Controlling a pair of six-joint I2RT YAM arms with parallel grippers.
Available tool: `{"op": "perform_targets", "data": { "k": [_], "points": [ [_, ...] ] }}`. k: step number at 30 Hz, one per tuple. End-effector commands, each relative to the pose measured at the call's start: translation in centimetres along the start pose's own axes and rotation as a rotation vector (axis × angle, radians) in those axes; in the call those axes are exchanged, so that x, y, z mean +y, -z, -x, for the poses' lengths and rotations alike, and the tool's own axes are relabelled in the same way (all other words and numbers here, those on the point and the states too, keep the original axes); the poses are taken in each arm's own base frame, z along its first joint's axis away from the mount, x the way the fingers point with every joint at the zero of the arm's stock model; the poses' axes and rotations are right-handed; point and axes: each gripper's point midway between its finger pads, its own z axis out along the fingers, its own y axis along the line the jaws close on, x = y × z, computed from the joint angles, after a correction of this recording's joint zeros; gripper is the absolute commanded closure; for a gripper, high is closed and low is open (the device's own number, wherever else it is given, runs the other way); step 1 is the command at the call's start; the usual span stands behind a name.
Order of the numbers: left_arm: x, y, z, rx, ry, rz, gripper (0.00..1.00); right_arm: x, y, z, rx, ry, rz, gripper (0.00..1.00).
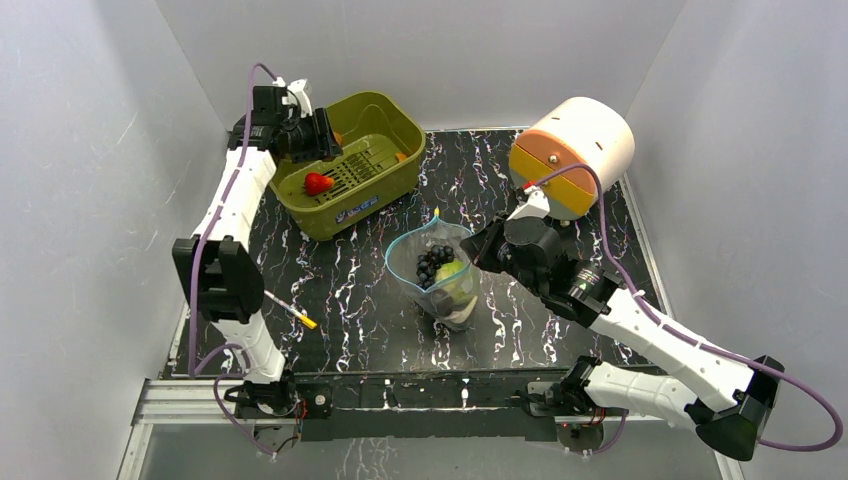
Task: Place the food in the zip-top bag and seal the zipper
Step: Place the fake fruit in the zipper food storage bag.
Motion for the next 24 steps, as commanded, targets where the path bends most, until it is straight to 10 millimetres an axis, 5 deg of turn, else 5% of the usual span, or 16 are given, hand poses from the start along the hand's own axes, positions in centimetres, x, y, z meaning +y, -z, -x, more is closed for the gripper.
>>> {"op": "perform_targets", "data": {
  "k": [1,13,24],
  "points": [
    [-5.0,4.3,-0.1,-0.035,0.008,-0.188,0.8,1.1,-0.1,1.9,-0.079,-0.076,0.024,1.0],
    [-14.6,9.9,-4.1,-0.041,-0.09,-0.517,0.83,1.3,-0.7,3.2,-0.135,-0.15,-0.003,1.0],
    [-20.2,12.3,-9.7,0.062,-0.202,-0.729,0.84,2.1,-1.1,4.4,-0.184,-0.161,0.009,1.0]
  ]
}}
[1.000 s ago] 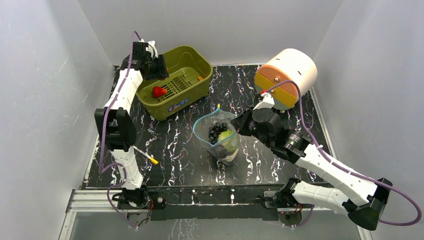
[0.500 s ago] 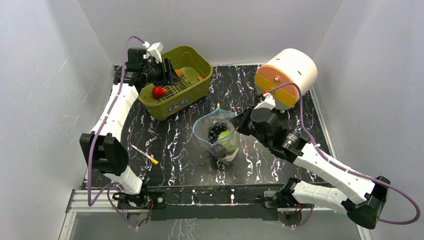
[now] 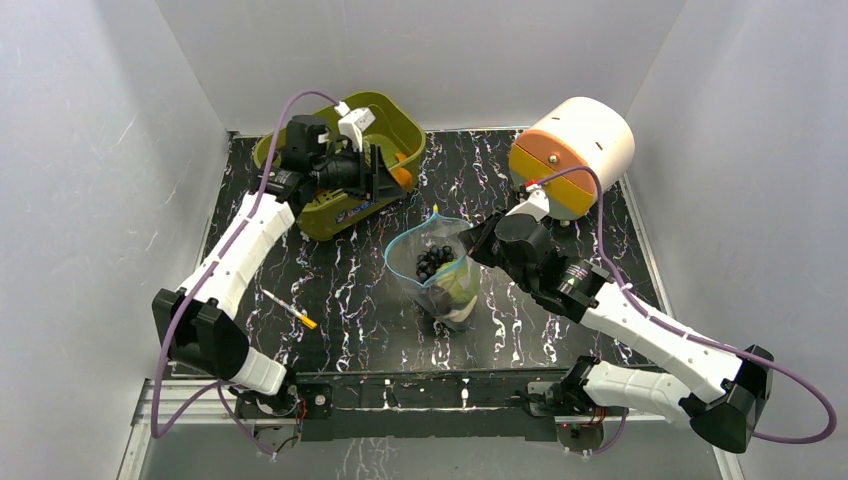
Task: Place the food in the zip-top bag and seal the zipper
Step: Place the fake fruit in the zipper food storage bag.
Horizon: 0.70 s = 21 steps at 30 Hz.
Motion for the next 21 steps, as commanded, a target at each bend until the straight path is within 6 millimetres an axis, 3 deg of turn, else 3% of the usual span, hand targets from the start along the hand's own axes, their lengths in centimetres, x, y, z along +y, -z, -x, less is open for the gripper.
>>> {"op": "perform_targets", "data": {
  "k": [1,5,15,21],
  "points": [
    [-4.3,1.0,-1.3,0.015,-0.053,-0.162,0.84,2.9,0.6,3.5,-0.115,-0.064,0.078,1.0],
    [-6.1,1.1,-2.8,0.046,-0.087,-0.254,0.83,2.6,0.6,3.8,-0.132,-0.068,0.068,1.0],
    [-7.1,0.5,-6.3,0.129,-0.088,-0.289,0.78,3.3,0.5,3.9,-0.132,-0.07,0.093,1.0],
    [-7.6,-0.2,-8.4,0.186,-0.095,-0.288,0.69,3.5,0.4,3.6,-0.119,-0.076,0.107,1.0]
  ]
}}
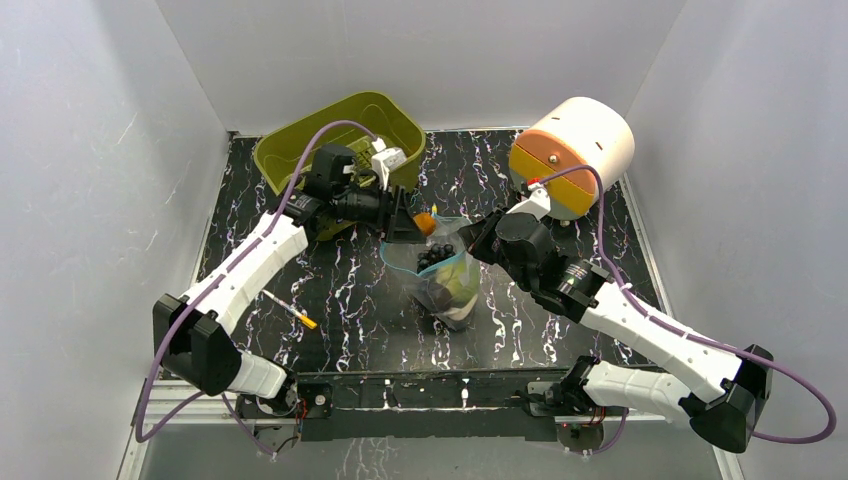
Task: Place the food in the zip-top bag and seal the zipper
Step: Place the fake fruit in the zipper food storage bag, then pick up the fake fruit from the bin.
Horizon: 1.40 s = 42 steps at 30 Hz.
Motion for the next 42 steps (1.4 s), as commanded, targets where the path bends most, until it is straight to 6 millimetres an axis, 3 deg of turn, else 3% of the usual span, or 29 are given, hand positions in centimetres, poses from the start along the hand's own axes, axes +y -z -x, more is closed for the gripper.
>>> {"op": "perform_targets", "data": {
  "k": [1,9,16,20,27,37,42],
  "points": [
    [-1.9,0.2,-0.8,0.018,-0.052,-0.035,0.67,3.1,0.5,2.8,-0.084,-0.067,0.098,1.0],
    [-0.7,-0.5,-2.1,0.076,-0.067,0.027,0.47,2.9,0.5,2.5,-0.076,-0.07,0.096,1.0],
    [-0.4,-0.4,-1.2,0.048,-0.092,0.066,0.29,2.8,0.7,2.4,-0.075,-0.071,0.109,1.0],
    [-0.5,-0.2,0.3,0.003,-0.099,0.095,0.29,2.8,0.7,2.1,-0.068,-0.048,0.115,1.0],
    [-0.5,1.8,4.8,-0.135,-0.109,0.241,0.29,1.8,1.1,1.4,-0.042,-0.006,0.099,1.0],
    [4.8,4.4,6.5,-0.192,-0.061,0.596,0.25,2.7,0.7,0.3,0.014,0.122,0.154,1.0],
    [7.7,5.7,8.1,-0.238,-0.034,0.748,0.2,2.5,0.6,1.7,-0.064,0.183,0.154,1.0]
  ]
}}
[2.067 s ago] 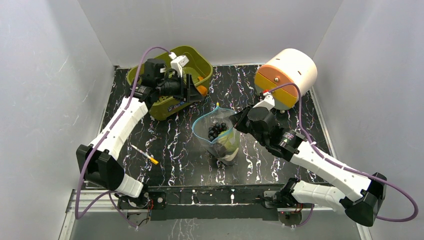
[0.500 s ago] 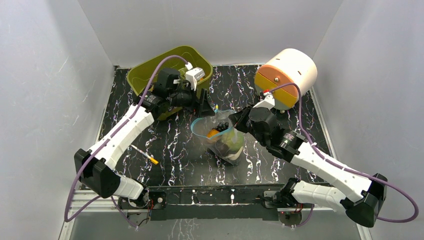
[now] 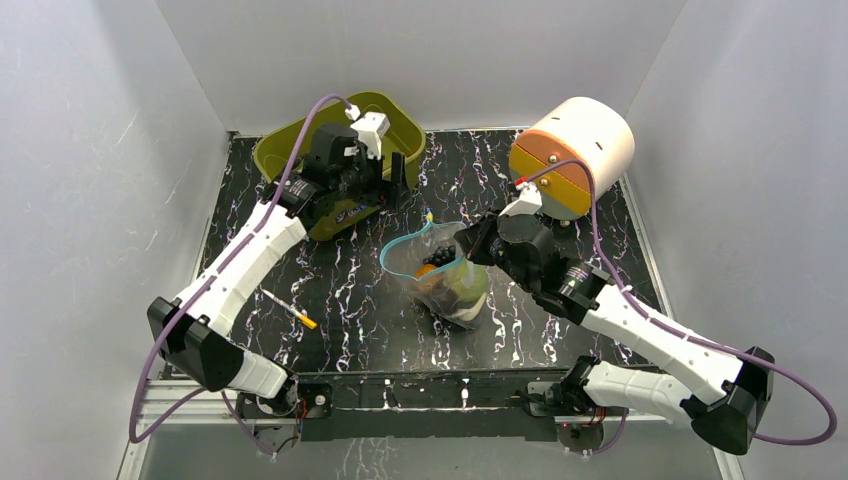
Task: Place the food in the zip-top bag and seal the zipper
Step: Pick up the fake fruit from the bin.
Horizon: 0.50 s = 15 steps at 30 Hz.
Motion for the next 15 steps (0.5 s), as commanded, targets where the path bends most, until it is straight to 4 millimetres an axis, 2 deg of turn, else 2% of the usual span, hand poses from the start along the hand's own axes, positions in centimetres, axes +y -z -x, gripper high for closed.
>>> {"op": "perform_targets", "data": {
  "k": [1,5,8,12,15],
  "points": [
    [3.7,0.2,2.8,-0.065,0.041,0.205,0.18,1.8,0.4,3.3,-0.124,0.051,0.067,1.0],
    [7.0,-0.2,4.0,-0.088,0.102,0.379,0.14,2.2,0.5,3.4,-0.112,0.102,0.081,1.0],
    [9.0,-0.7,5.2,-0.098,0.195,0.418,0.11,2.0,0.4,3.0,-0.09,0.163,0.081,1.0],
    [11.3,-1.5,8.1,-0.136,0.28,0.478,0.13,2.1,1.0,3.0,-0.084,0.19,0.101,1.0],
    [13.7,-2.4,8.0,-0.124,0.29,0.572,0.15,2.2,1.4,2.9,-0.073,0.211,0.118,1.0]
  ]
}}
